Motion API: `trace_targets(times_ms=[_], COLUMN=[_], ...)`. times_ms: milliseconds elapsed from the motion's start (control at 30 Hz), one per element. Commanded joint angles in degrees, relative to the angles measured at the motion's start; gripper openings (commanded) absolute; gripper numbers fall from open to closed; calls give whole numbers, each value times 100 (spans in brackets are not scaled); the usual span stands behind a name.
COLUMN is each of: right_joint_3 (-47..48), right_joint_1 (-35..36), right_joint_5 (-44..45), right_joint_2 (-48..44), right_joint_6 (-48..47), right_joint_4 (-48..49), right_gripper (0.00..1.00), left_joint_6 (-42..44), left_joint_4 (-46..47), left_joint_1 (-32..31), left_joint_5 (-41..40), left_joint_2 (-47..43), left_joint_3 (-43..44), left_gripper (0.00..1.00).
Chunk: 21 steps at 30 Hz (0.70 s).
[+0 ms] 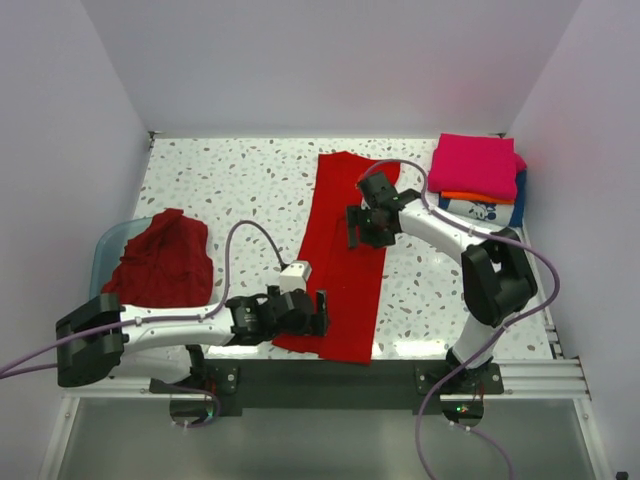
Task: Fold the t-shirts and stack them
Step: Fold the tshirt
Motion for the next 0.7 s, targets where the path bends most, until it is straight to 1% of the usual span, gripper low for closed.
trace_targets(times_ms=[0, 233, 467, 667], right_joint_3=[-223, -382, -136, 127], right_joint_1=[95, 193, 193, 193], right_joint_5=[299, 667, 976, 1090], right_joint_2=[-170, 181, 594, 1007], right_joint_6=[260, 313, 260, 216], right_joint_4=[459, 591, 503, 398], right_gripper=[70, 70, 70, 71], left_joint_6=[58, -48, -100, -250], left_joint_4=[27, 352, 809, 1011], left_joint_1=[-58, -67, -75, -172], left_joint_5=[-206, -197, -4, 75], left_joint_2=[-175, -245, 114, 317], left_joint_3=[-236, -623, -711, -676], left_gripper=[99, 99, 99, 99])
